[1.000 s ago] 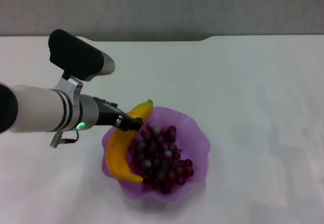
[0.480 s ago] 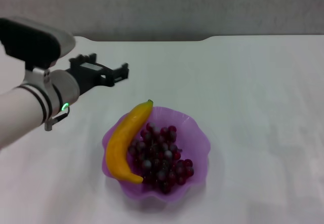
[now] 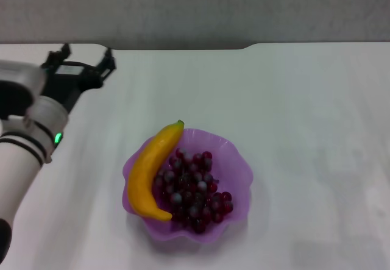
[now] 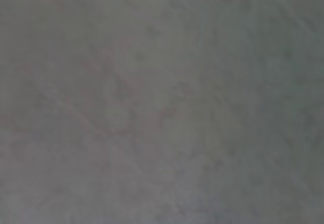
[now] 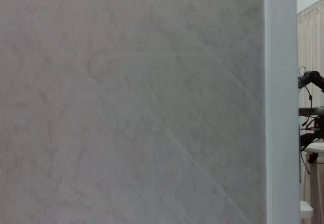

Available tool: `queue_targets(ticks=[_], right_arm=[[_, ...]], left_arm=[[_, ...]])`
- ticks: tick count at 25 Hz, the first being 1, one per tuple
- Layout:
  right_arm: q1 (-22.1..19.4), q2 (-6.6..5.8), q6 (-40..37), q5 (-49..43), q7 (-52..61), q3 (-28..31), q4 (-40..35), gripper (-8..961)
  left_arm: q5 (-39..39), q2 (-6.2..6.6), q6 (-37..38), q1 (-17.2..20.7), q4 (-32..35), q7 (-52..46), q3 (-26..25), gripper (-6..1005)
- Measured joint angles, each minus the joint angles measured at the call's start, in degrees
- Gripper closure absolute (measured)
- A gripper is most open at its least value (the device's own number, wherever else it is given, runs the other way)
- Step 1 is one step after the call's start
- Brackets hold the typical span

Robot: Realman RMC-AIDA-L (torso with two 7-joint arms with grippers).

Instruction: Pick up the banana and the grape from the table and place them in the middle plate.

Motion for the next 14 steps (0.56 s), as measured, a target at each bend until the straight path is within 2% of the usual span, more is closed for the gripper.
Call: queue_targets(ticks=[2, 7, 9, 10, 11, 14], right_arm=[[0.09, 0.03, 0.00, -0.02, -0.46, 0.00, -0.19, 129], [1.17, -0.01, 0.67, -0.07, -2.72, 0.01, -0.20, 129], [2.15, -0.03, 2.17, 0.05, -4.84, 0.14, 0.05, 129], [2.69, -0.01, 3.38, 0.17, -5.92, 0.25, 0.08, 129], [3.18, 0.01, 4.54, 0.30, -6.59, 0.36, 0.08, 129], [4.08, 0.03, 7.27, 0.49, -6.75, 0.58, -0.18, 129]], left_arm=[[0.01, 0.02, 4.36, -2.01, 5.64, -6.04, 0.30, 105], [0.15, 0.29, 7.60, -7.71, 15.78, -15.20, 0.08, 106], [0.19, 0.26, 9.74, -9.97, 20.43, -16.11, -0.14, 106], [0.19, 0.26, 9.74, -9.97, 20.43, -16.11, -0.14, 106], [0.39, 0.09, 12.93, -11.73, 24.62, -15.41, 0.05, 105], [0.44, 0.02, 14.14, -12.11, 25.90, -14.17, -0.03, 105]])
